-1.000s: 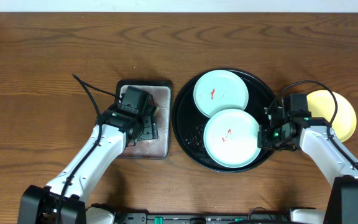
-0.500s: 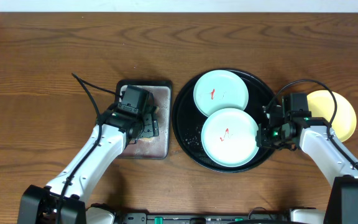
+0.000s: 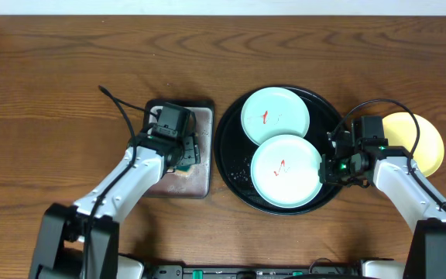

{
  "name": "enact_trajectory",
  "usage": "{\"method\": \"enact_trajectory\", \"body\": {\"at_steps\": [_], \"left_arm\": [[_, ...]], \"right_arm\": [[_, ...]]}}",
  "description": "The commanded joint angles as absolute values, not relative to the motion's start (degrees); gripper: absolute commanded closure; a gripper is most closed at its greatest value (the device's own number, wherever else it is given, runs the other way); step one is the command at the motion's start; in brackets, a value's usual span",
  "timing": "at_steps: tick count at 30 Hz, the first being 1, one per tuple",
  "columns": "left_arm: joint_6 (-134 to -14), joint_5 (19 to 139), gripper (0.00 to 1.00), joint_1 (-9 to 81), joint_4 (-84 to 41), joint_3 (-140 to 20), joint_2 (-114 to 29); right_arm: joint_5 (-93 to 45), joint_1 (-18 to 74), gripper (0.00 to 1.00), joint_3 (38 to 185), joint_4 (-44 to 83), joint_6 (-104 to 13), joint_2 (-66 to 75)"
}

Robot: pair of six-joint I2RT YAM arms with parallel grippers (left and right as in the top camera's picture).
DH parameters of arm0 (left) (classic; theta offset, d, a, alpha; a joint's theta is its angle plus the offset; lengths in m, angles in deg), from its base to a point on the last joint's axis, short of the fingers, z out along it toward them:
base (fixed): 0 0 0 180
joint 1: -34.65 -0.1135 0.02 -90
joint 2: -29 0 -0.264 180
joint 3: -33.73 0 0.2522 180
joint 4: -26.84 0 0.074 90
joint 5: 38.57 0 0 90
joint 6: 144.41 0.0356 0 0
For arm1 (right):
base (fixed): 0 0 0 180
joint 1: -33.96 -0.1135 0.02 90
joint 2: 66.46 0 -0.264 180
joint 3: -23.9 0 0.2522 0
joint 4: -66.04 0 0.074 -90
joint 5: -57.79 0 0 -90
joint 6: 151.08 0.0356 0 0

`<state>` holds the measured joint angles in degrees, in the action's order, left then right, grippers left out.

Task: Clean dirty plates on tray and stack at the side
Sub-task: 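Grasp the green sponge with the left gripper and lift it from the water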

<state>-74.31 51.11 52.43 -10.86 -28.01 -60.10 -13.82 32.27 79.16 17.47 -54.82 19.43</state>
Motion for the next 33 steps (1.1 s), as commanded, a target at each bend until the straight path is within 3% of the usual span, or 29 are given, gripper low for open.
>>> {"method": "enact_trajectory", "body": {"at_steps": [1, 6, 11, 13, 22, 33], "left_arm": [[-74.42, 50.98, 0.30, 52.45, -8.96, -27.12, -62.15], [-74.42, 50.94, 0.44, 52.45, -6.47, -27.12, -65.10], [-74.40, 50.96, 0.74, 52.45, -6.60, -27.12, -67.27], [-74.42, 50.96, 0.92, 52.45, -7.06, -27.12, -67.49], [-74.33, 51.55, 0.93, 52.43, -9.79, -27.21, -62.92], [-68.63, 71.99, 0.93, 43.84, -9.79, -27.23, -53.10]], "right_arm": [[-13.29, 31.61, 0.99, 79.05, 17.56, -55.59, 19.91], [-13.29, 31.61, 0.99, 79.05, 17.58, -55.59, 19.91], [-13.29, 31.61, 0.99, 79.05, 17.56, -55.59, 19.91], [-13.29, 31.61, 0.99, 79.05, 17.56, -55.59, 19.91], [-13.32, 31.61, 0.99, 79.05, 17.58, -55.61, 19.91], [-13.93, 31.61, 0.99, 79.05, 17.60, -55.63, 19.91]]}}
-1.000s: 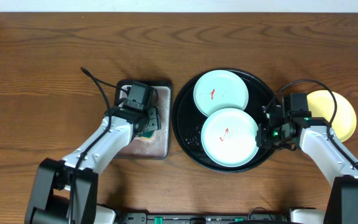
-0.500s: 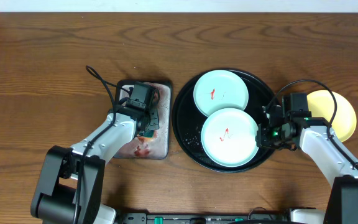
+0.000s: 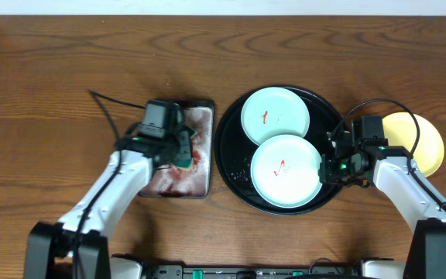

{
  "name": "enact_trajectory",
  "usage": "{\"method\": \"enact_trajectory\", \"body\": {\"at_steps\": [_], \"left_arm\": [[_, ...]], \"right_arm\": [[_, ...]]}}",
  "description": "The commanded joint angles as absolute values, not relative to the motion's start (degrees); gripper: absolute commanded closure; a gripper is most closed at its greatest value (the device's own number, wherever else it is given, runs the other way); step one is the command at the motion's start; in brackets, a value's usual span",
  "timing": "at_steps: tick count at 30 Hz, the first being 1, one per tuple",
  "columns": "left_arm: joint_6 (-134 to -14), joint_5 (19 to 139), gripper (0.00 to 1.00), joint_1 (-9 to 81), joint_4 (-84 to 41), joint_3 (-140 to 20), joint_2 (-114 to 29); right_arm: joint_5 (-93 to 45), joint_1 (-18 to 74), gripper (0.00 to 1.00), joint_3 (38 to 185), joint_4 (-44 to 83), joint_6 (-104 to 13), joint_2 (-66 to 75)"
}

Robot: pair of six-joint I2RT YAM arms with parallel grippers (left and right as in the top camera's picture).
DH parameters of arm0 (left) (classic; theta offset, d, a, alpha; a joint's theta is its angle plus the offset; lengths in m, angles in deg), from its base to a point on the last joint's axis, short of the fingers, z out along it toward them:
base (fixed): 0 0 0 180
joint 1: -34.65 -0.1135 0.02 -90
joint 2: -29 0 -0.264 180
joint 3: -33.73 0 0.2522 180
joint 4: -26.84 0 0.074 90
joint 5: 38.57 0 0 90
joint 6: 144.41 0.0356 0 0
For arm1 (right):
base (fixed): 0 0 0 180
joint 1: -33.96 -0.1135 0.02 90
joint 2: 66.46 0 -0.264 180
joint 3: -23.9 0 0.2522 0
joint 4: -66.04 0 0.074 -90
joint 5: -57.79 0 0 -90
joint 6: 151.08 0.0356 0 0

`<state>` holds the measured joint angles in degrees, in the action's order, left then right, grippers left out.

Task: Clean dirty plates on tray and stack at the side
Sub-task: 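Grasp the green sponge with the left gripper and lift it from the water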

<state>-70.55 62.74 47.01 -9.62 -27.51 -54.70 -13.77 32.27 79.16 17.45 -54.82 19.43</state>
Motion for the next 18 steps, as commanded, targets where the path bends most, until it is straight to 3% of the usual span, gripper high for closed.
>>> {"method": "enact_trajectory", "body": {"at_steps": [1, 18], "left_arm": [[-67.49, 75.02, 0.93, 42.74, -9.77, -27.23, -52.88], [-53.65, 114.21, 0.93, 24.54, -9.79, -27.12, -52.86]], "right_arm": [[-13.97, 31.61, 0.99, 79.05, 17.62, -55.65, 19.91], [-14.36, 31.61, 0.99, 79.05, 17.65, -56.05, 19.91]]}}
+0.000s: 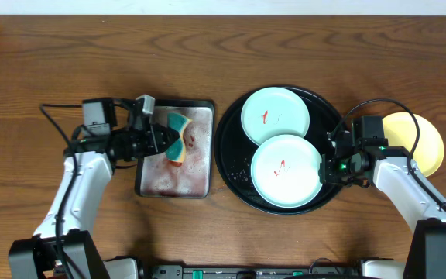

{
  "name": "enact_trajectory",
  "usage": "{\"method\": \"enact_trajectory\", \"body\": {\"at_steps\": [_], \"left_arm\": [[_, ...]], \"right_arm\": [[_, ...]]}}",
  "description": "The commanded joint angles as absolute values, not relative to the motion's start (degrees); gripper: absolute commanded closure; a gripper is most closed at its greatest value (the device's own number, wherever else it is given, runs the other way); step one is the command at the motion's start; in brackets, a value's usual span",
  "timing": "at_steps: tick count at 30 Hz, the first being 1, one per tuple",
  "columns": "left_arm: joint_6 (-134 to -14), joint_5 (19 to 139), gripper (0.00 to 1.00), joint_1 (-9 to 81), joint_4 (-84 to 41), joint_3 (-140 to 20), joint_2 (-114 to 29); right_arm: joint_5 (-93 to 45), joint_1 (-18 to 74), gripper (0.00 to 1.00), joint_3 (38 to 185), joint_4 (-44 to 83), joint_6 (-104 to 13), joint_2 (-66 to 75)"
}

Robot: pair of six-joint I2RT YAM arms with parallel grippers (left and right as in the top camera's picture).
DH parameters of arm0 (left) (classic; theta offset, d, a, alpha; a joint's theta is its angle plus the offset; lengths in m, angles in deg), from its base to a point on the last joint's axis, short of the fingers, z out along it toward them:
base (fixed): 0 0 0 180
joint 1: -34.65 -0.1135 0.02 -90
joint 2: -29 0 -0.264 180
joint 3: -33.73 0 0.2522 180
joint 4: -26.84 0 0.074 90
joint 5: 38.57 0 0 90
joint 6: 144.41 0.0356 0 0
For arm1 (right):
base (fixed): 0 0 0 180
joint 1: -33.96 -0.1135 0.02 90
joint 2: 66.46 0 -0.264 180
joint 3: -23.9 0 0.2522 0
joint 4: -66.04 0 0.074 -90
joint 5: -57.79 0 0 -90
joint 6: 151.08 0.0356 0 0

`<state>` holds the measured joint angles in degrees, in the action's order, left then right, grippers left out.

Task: Clean dirty plates on tray and stack at the side
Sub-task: 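Grasp the green sponge with the left gripper and lift it from the water, then move the sponge with the left gripper onto the held pale green plate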

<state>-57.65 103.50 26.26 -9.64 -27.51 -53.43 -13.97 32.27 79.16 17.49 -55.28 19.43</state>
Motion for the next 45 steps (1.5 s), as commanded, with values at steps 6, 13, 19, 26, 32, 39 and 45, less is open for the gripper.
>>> {"method": "enact_trajectory", "body": {"at_steps": [6, 13, 19, 26, 32, 39, 45], "left_arm": [[-52.87, 116.81, 0.93, 22.64, -9.77, -27.12, -52.86], [-52.89, 116.81, 0.93, 22.66, -9.77, -27.12, -52.86], [-52.89, 116.81, 0.93, 22.66, -9.77, -27.12, -52.86], [-52.89, 116.81, 0.92, 22.66, -9.75, -27.12, -52.88], [-52.89, 116.81, 0.93, 22.66, -9.75, -27.12, -52.86], [-52.89, 116.81, 0.93, 22.66, -9.73, -27.12, -52.86], [-52.91, 116.81, 0.92, 22.66, -9.73, -27.12, -52.88]], "right_arm": [[-14.39, 31.61, 0.99, 79.05, 17.65, -56.05, 19.91], [-14.39, 31.61, 0.99, 79.05, 17.69, -56.07, 19.91], [-14.39, 31.61, 0.99, 79.05, 17.78, -56.05, 19.91], [-14.39, 31.61, 0.99, 79.05, 17.80, -56.05, 19.91], [-14.36, 31.61, 0.99, 79.05, 17.80, -56.05, 19.91], [-14.36, 31.61, 0.99, 79.05, 17.80, -56.05, 19.91], [-14.36, 31.61, 0.99, 79.05, 17.95, -56.05, 19.91]]}}
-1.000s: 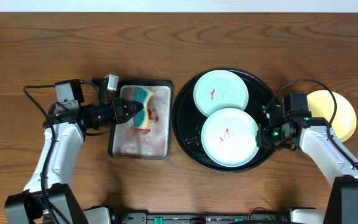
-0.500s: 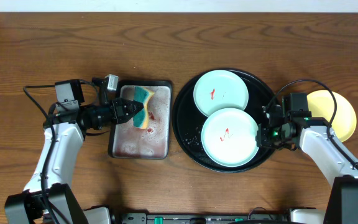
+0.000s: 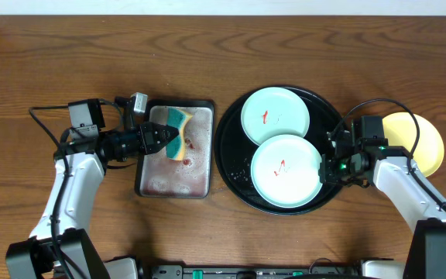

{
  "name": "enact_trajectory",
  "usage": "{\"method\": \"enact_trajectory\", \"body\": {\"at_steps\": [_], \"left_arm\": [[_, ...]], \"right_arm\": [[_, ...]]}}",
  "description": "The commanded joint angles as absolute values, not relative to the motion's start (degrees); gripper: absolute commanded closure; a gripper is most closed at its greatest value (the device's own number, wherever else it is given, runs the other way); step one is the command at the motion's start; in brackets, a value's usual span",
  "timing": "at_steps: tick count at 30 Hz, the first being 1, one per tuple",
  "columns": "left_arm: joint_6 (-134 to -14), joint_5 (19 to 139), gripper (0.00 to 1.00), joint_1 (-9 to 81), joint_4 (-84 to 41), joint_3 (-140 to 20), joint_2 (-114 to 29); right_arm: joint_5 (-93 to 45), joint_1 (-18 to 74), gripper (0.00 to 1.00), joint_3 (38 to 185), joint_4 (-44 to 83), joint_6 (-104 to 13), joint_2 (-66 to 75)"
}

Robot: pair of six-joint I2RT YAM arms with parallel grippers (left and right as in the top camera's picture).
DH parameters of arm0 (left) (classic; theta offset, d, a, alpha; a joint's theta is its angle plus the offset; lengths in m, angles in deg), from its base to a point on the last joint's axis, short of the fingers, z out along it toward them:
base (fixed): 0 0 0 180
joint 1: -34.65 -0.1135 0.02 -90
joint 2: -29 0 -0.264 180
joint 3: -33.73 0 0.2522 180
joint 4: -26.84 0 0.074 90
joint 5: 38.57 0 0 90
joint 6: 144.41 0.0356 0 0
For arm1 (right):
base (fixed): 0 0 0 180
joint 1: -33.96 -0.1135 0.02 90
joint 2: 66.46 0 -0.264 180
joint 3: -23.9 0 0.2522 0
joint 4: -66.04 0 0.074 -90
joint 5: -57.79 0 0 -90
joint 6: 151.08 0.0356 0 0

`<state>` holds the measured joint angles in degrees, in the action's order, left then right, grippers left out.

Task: Clean dirty plates on tray and stack at the side
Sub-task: 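Move the sponge with the left gripper onto the held pale green plate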

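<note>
Two pale green plates with red marks lie on the round black tray (image 3: 231, 167): the far plate (image 3: 276, 115) and the near plate (image 3: 286, 170). A yellow plate (image 3: 424, 143) rests on the table to the right of the tray. My left gripper (image 3: 169, 142) is shut on a green-and-yellow sponge (image 3: 178, 134), holding it over the small rectangular basin (image 3: 175, 174). At the right edge of the near plate sits my right gripper (image 3: 327, 167), apparently shut on the rim, though the fingertips are hard to see.
The basin holds pinkish foamy water and stands just left of the tray. Cables trail from both arms. A pale wall edge runs along the far side of the wooden table.
The left arm has drawn slightly further left and the sponge has shifted a little within the basin area. The right arm and both plates have not moved.
At first my left gripper was down in the basin, covering it. Then it sat over the basin with the sponge in its grip. By now the arm has swung out to the left and holds the sponge sideways over the basin. The right gripper stayed at the near plate throughout.
</note>
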<state>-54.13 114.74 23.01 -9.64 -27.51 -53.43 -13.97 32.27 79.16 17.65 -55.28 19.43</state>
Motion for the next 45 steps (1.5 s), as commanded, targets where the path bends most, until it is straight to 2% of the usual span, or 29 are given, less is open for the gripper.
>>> {"method": "enact_trajectory", "body": {"at_steps": [1, 5, 12, 17, 21, 28, 35, 37, 45], "left_arm": [[-52.91, 116.81, 0.93, 22.66, -9.73, -27.12, -52.86], [-53.19, 113.95, 0.93, 23.33, -9.77, -27.12, -52.86], [-62.75, 73.14, 0.93, 35.73, -10.71, -27.18, -52.88], [-65.35, 55.46, 0.93, 45.10, -13.09, -29.06, -52.97], [-65.50, 48.51, 0.92, 48.71, -17.40, -33.22, -52.97], [-67.42, 52.77, 0.93, 49.26, -21.44, -36.21, -53.13], [-67.42, 72.51, 0.93, 50.31, -18.23, -36.10, -53.19], [-67.79, 76.51, 0.93, 52.62, -14.80, -36.10, -53.19], [-79.82, 76.29, 0.92, 67.05, -3.54, -36.08, -56.01]], "right_arm": [[-14.36, 31.61, 0.99, 79.05, 18.02, -56.05, 19.91], [-14.39, 31.61, 0.99, 79.05, 18.04, -56.05, 19.91], [-14.36, 31.61, 0.99, 79.05, 18.26, -56.05, 19.91], [-14.36, 31.61, 0.99, 79.05, 18.26, -56.05, 19.91], [-14.36, 31.61, 0.99, 79.05, 18.24, -56.05, 19.91], [-14.32, 31.59, 0.99, 79.05, 17.19, -56.05, 19.91], [-14.06, 31.59, 0.99, 79.05, 15.40, -56.07, 19.93], [-12.97, 31.59, 0.99, 79.05, 15.33, -56.02, 19.93], [-11.81, 30.15, 0.99, 79.03, 15.26, -56.02, 19.91]]}}
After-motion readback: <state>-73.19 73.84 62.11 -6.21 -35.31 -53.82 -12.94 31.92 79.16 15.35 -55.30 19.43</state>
